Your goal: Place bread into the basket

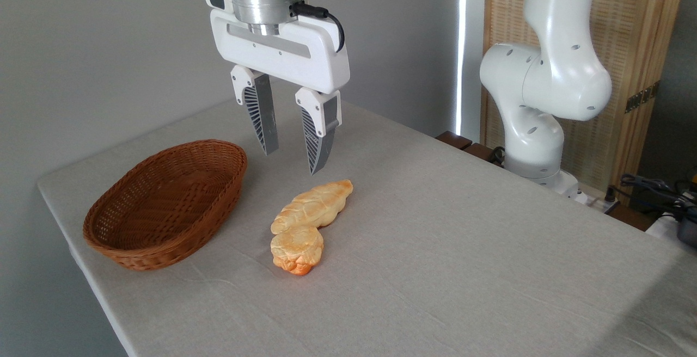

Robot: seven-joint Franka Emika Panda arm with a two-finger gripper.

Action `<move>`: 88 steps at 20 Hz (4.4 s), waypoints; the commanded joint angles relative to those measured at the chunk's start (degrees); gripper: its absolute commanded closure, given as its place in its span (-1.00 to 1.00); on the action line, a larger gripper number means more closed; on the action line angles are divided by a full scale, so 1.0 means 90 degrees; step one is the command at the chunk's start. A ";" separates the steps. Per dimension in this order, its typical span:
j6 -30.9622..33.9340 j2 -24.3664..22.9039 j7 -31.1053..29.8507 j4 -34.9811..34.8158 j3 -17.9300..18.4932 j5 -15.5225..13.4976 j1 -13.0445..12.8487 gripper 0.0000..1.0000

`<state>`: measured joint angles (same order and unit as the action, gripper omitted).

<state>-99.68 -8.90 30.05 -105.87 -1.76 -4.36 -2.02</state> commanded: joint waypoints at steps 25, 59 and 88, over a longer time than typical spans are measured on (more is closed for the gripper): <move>0.0129 0.0130 0.0079 0.0318 -0.0020 -0.0121 0.0107 -1.00; -0.2987 0.0931 0.0069 -0.1733 -0.0137 0.0367 -0.0332 -1.00; -0.2567 0.0892 0.0079 -0.1724 -0.0098 0.0767 -0.0313 -0.06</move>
<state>-123.58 -0.54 30.21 -121.62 -3.10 2.12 -4.79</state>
